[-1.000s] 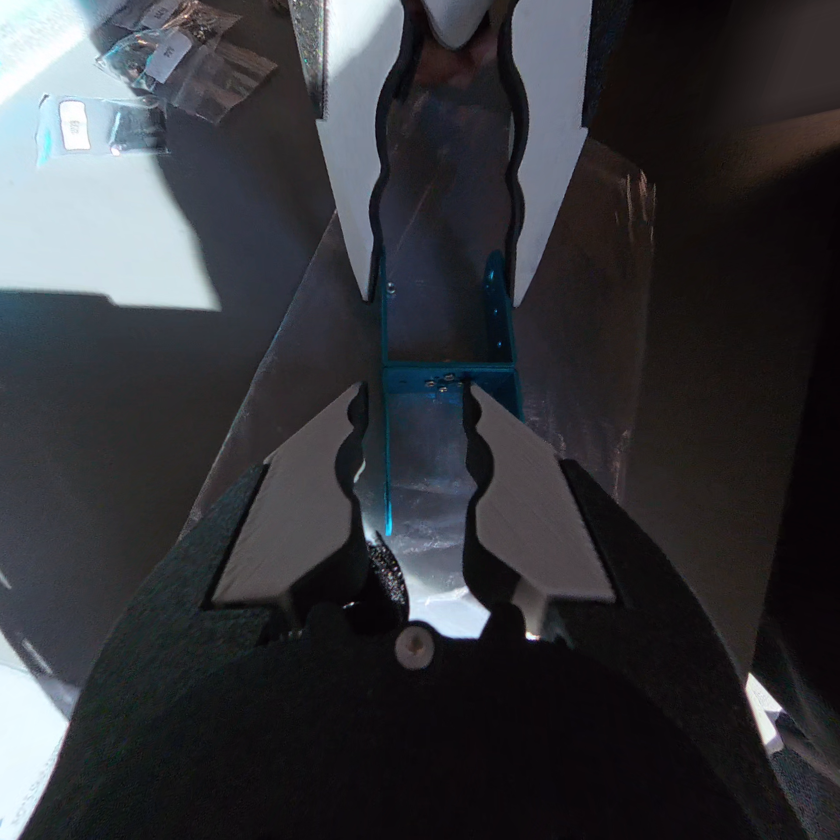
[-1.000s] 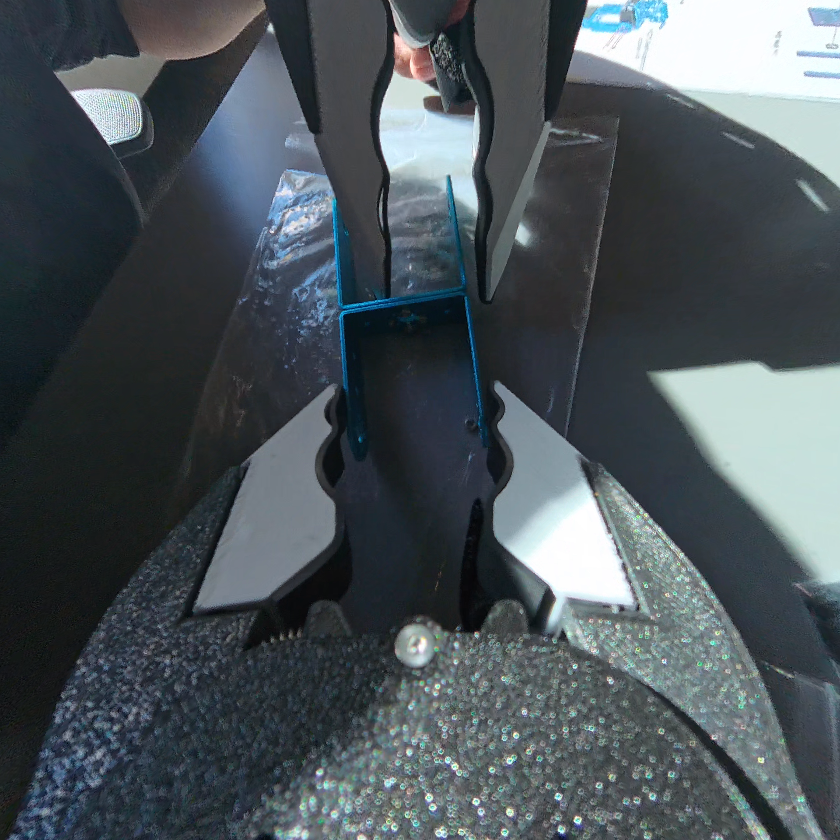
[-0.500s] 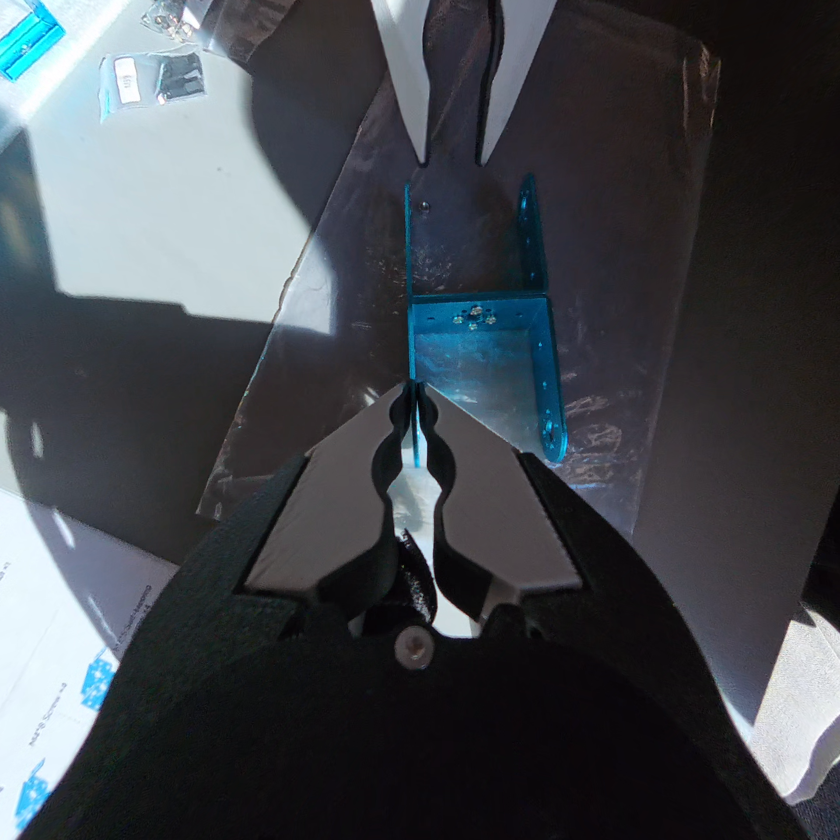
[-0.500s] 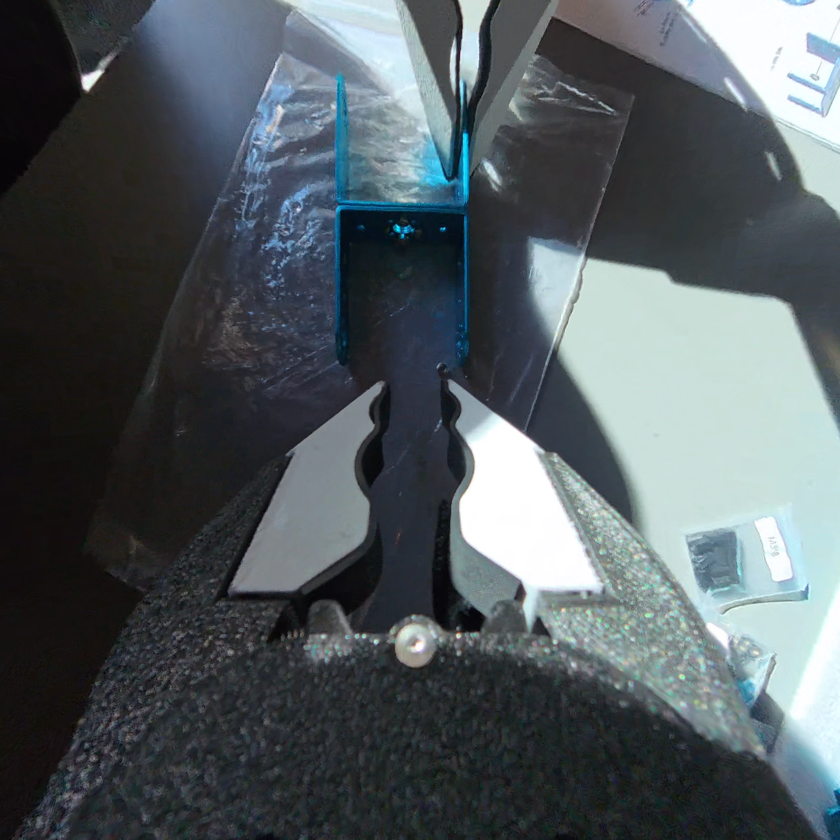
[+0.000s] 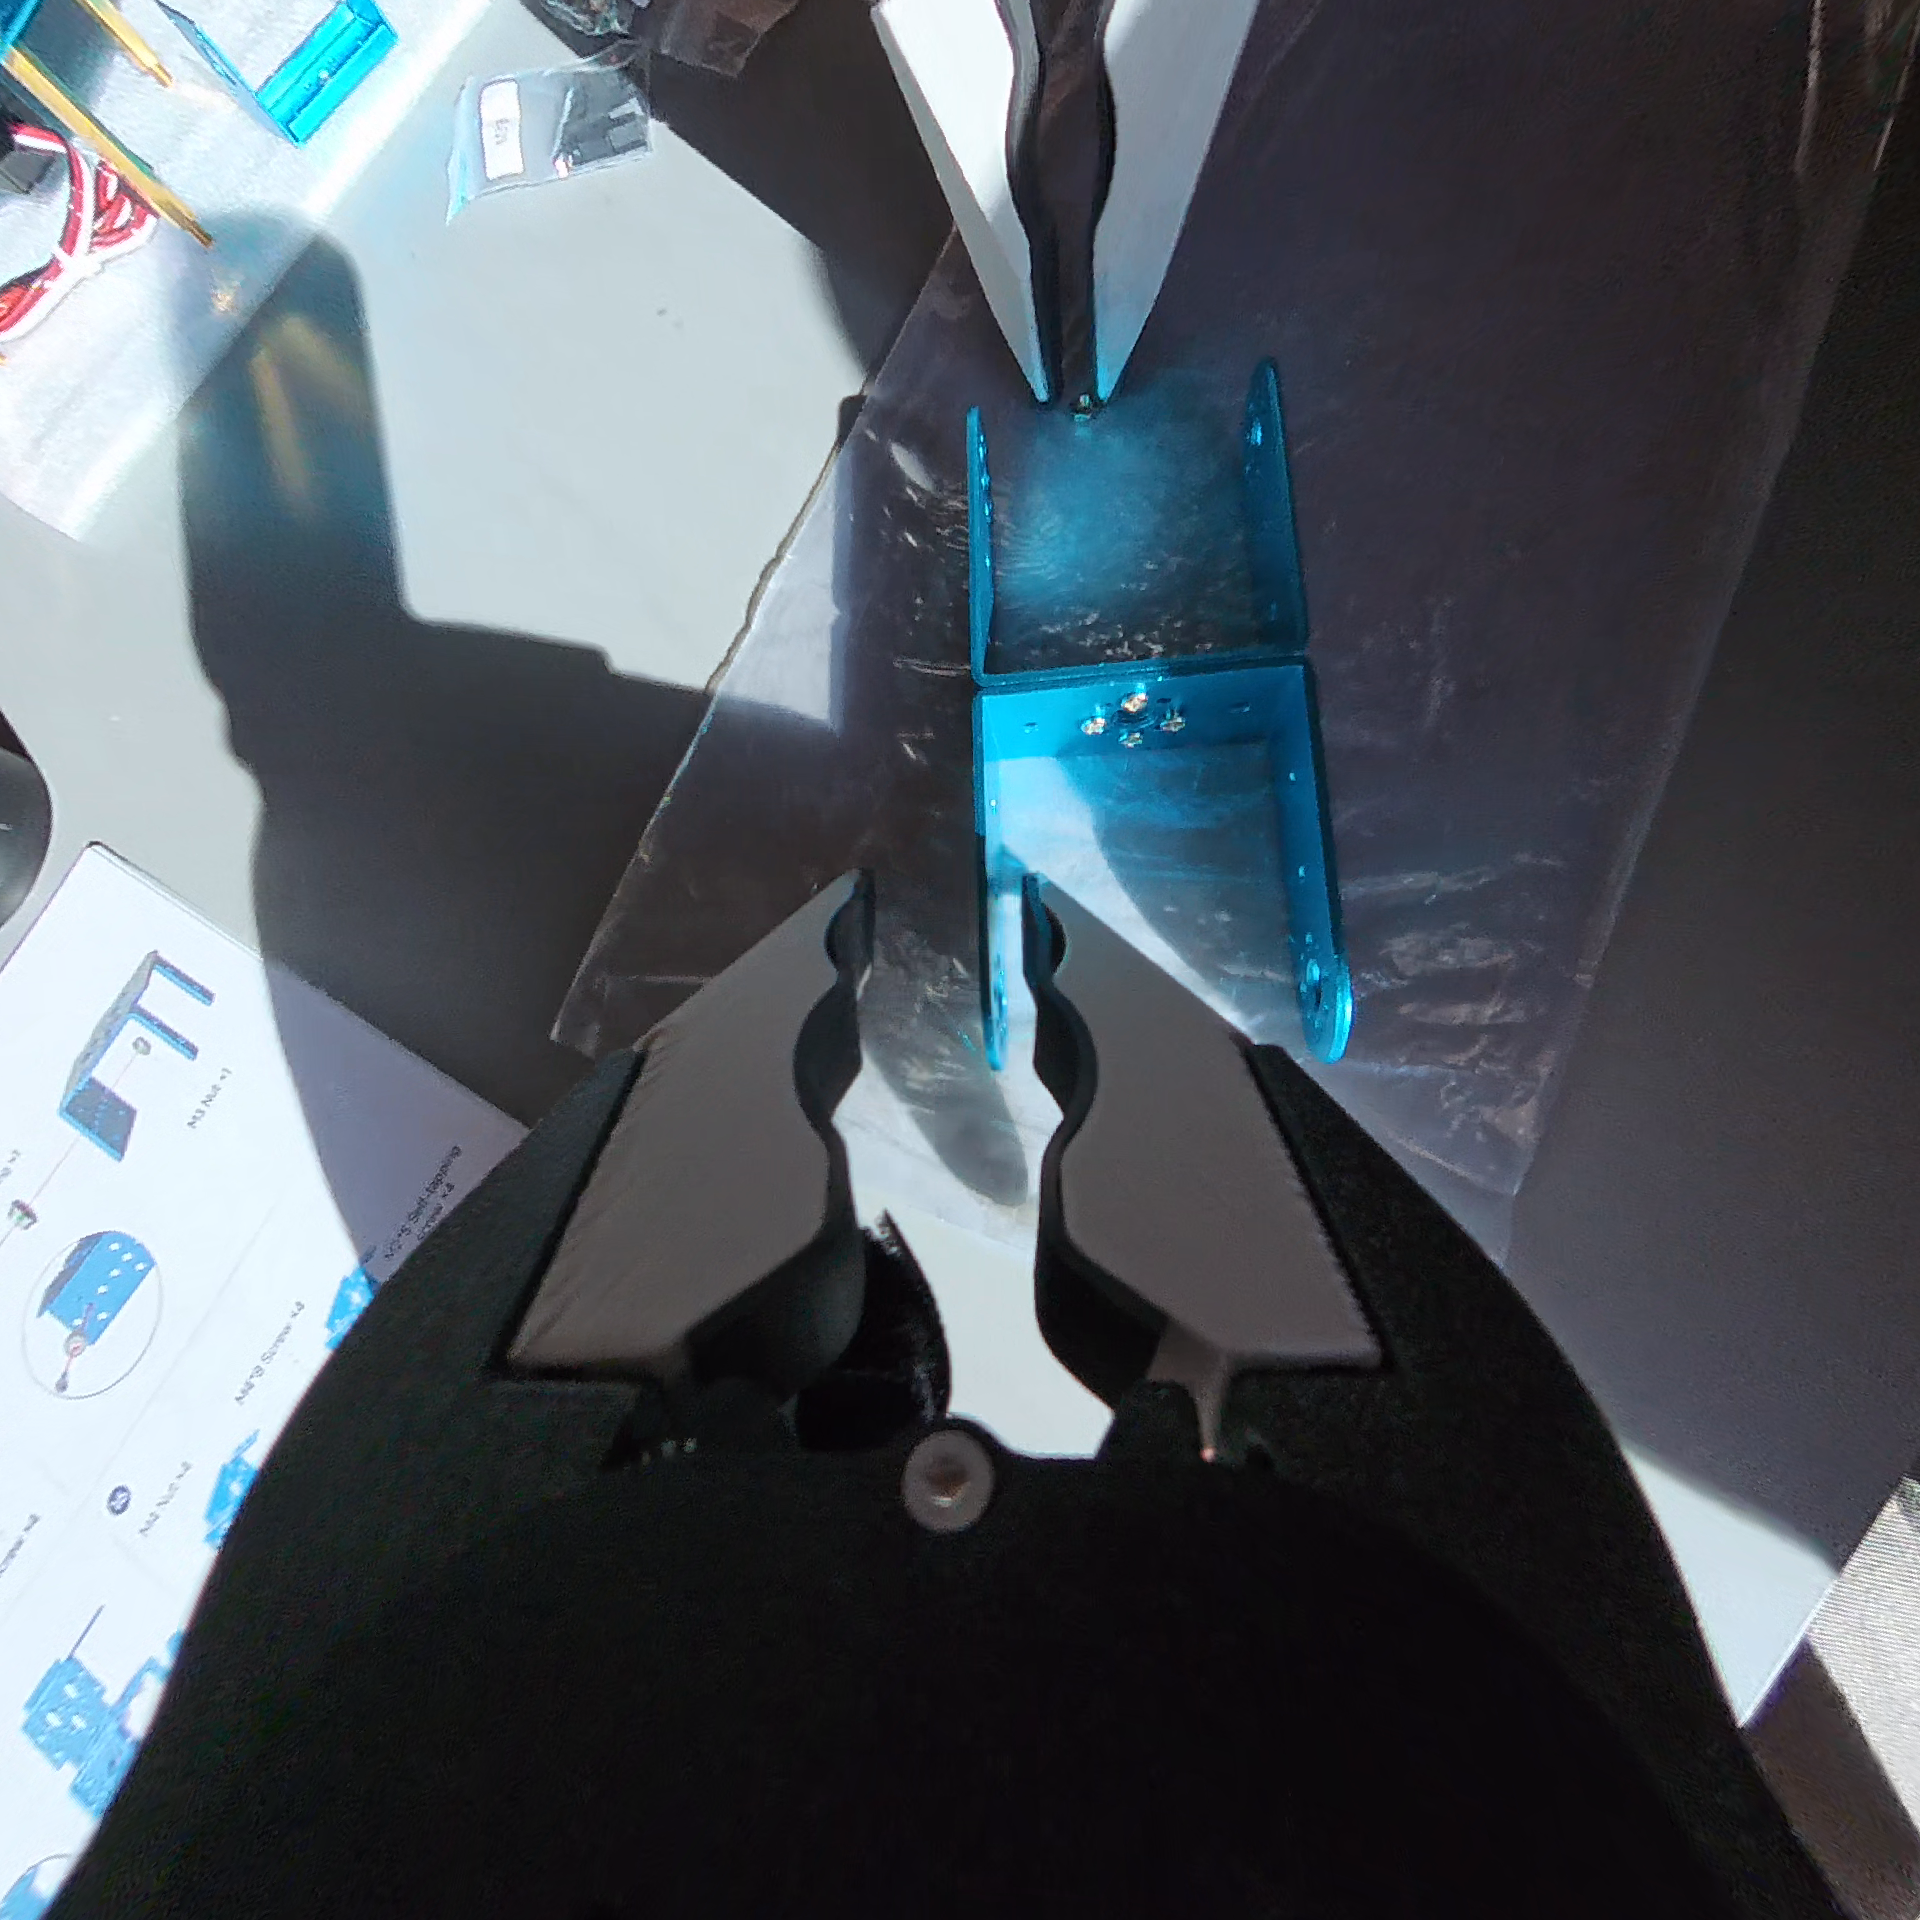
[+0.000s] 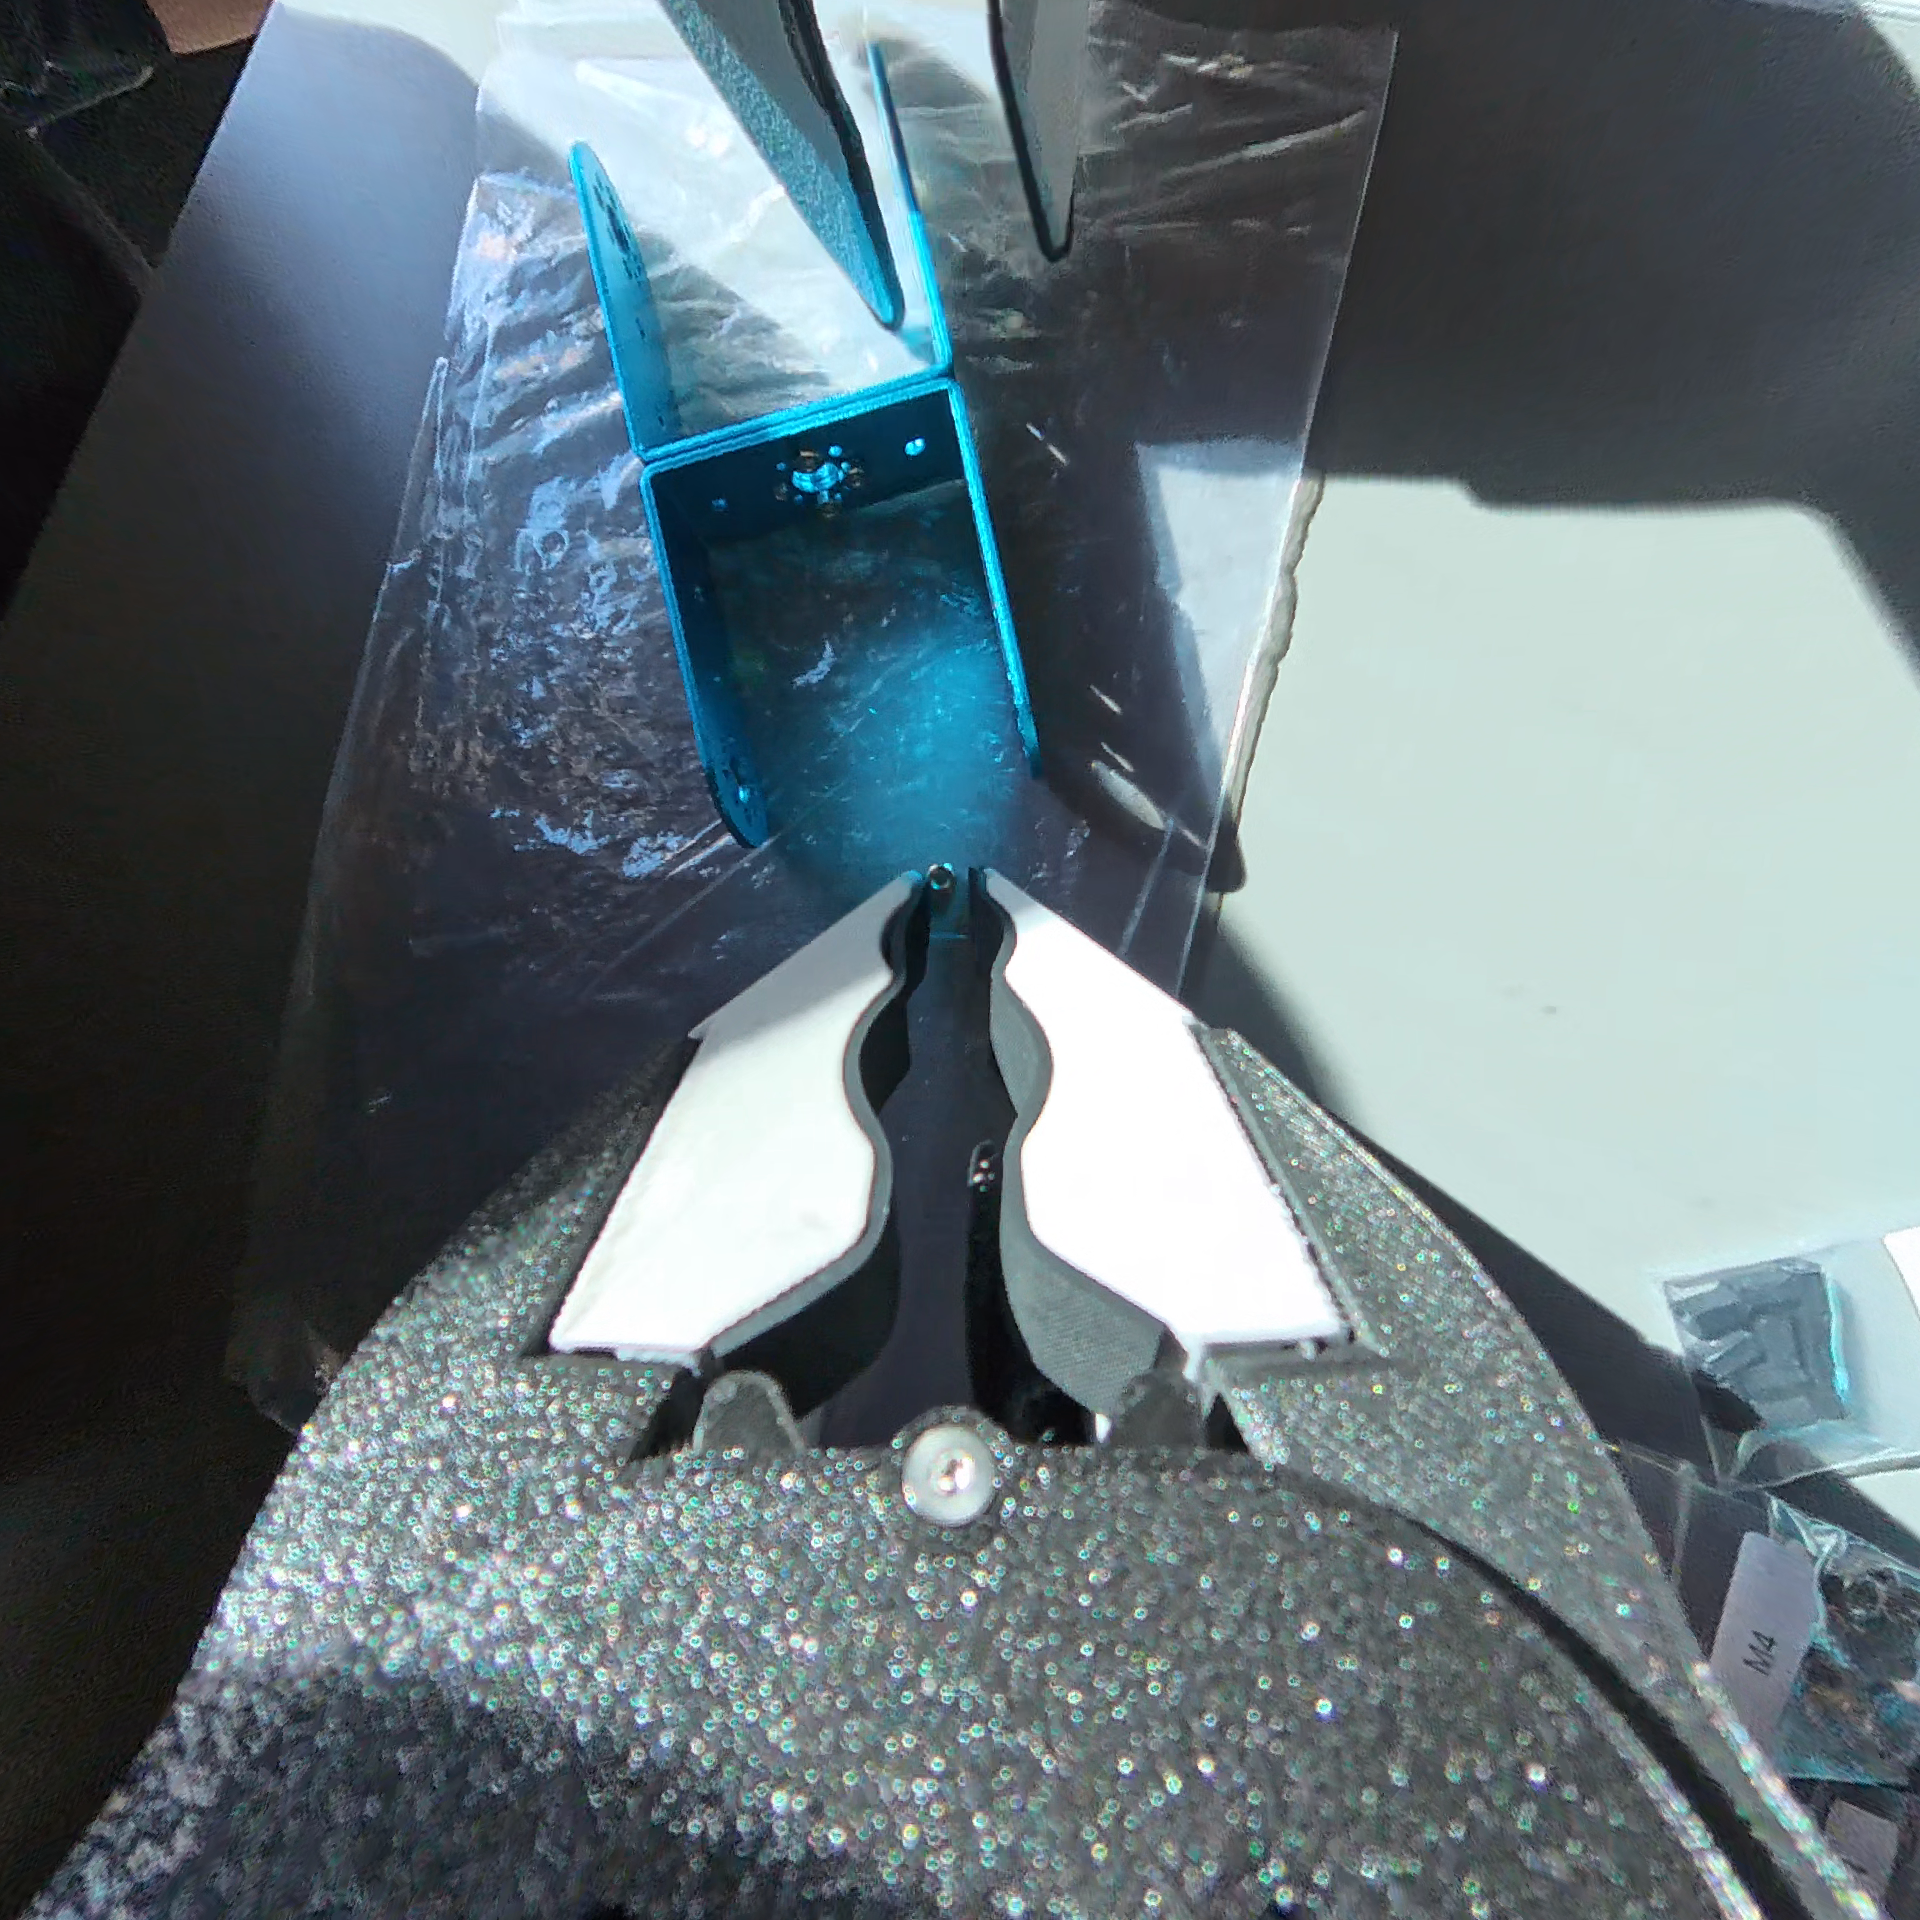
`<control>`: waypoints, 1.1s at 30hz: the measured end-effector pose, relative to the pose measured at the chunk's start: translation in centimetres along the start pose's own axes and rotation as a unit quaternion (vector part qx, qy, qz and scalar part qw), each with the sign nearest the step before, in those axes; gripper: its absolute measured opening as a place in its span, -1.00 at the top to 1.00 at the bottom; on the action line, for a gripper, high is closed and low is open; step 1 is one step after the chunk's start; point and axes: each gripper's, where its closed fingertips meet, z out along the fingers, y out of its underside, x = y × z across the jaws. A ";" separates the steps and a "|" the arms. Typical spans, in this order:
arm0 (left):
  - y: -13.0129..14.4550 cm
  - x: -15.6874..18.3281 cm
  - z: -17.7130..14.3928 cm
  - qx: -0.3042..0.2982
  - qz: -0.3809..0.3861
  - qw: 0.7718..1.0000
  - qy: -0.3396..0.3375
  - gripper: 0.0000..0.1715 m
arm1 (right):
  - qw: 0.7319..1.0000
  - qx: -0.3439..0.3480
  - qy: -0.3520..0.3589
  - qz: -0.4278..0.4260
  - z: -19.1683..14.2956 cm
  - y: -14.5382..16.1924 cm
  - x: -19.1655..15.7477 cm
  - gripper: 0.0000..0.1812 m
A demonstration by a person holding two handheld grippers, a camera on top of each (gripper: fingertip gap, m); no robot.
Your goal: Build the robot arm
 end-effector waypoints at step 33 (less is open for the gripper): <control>-1.7 0.6 -0.1 0.040 0.006 0.999 0.015 0.34 | 0.999 0.023 -0.015 -0.025 -0.4 -1.6 -0.6 0.95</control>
